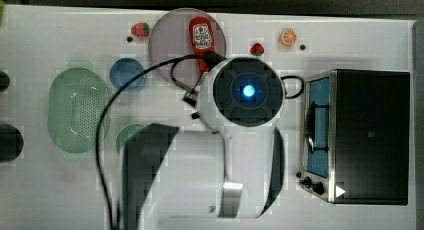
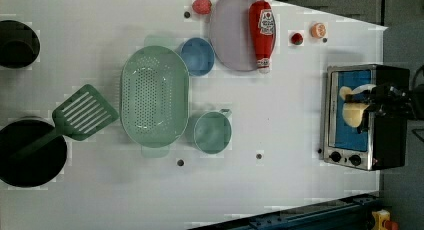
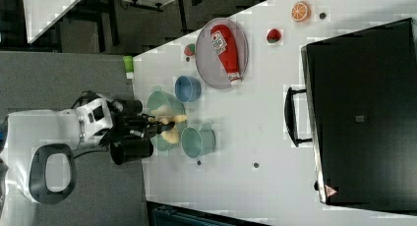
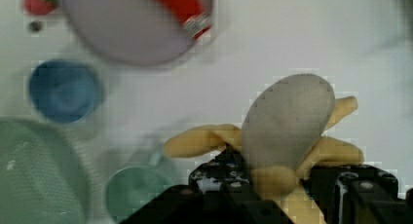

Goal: Pick Banana and place it in mug.

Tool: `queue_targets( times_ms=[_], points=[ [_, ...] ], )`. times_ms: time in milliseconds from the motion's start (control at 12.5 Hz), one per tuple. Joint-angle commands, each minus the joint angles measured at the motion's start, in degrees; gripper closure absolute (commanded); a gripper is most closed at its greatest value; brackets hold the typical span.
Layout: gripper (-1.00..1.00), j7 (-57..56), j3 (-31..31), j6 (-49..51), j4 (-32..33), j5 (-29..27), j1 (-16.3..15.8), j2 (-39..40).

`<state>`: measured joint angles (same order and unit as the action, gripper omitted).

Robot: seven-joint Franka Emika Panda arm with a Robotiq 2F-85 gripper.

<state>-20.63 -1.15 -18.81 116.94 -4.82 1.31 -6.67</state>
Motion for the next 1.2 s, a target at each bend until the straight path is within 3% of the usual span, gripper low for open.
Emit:
queue_targets(
  times_ms=[80,480,880,1120,1200],
  points=[
    [0.28,11.3,-7.1,0.7,3.4,-1.7,-3.6,1.3],
    [0.28,31.3,-17.1,-6.9,6.5,-1.7,-4.6,4.0],
    [0.28,36.8,-21.4,-25.5,15.5,-1.6,-4.7,10.1],
    [0.28,39.4,-21.8,-31.8,17.0,-1.4,-4.7,14.8],
    [0.20,39.5,-21.7,-32.7,17.0,-1.1,-4.7,16.1]
  ],
)
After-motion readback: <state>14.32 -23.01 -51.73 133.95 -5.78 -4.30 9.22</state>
